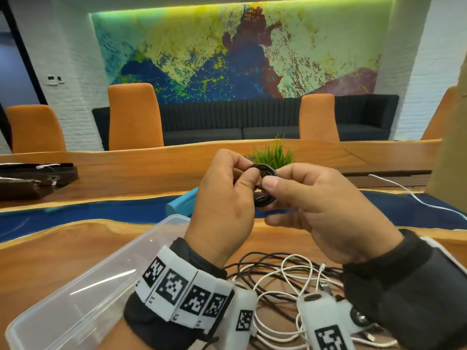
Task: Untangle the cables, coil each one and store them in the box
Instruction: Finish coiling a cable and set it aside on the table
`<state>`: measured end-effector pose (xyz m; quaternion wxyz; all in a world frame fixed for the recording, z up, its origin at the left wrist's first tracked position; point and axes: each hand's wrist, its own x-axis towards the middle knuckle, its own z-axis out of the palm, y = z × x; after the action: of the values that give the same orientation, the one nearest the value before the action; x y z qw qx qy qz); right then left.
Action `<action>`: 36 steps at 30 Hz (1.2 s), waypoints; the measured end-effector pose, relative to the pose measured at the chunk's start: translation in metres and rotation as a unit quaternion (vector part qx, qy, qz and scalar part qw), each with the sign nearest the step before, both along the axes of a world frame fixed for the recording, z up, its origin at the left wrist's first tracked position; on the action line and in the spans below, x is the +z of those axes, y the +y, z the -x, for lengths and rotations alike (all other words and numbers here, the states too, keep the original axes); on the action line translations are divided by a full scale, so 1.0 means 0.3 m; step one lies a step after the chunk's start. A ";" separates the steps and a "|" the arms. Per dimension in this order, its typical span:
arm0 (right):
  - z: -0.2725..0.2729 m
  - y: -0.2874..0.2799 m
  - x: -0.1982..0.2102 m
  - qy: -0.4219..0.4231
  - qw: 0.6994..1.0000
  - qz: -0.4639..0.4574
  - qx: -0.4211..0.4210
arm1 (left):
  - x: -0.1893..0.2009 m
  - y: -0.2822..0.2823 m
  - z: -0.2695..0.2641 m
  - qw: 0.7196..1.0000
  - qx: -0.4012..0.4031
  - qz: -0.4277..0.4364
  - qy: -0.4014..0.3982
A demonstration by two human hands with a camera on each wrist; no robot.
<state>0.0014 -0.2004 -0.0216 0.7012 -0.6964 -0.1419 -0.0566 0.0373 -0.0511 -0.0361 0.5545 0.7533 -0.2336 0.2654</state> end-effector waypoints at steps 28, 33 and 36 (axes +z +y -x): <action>-0.050 -0.011 -0.026 0.066 0.984 -0.167 -0.009 | 0.011 -0.008 0.000 0.946 -0.209 0.187 0.161; -0.055 -0.019 -0.025 0.024 0.985 -0.171 -0.014 | 0.026 0.008 -0.010 0.867 -0.306 0.302 0.251; -0.052 -0.017 -0.030 -0.007 0.988 -0.157 -0.003 | 0.027 0.019 -0.017 0.817 -0.355 0.351 0.289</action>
<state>0.0171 -0.2056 -0.0304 0.8009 -0.5773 -0.1344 -0.0849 0.0425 -0.0453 -0.0281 0.8791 0.4146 -0.2050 -0.1152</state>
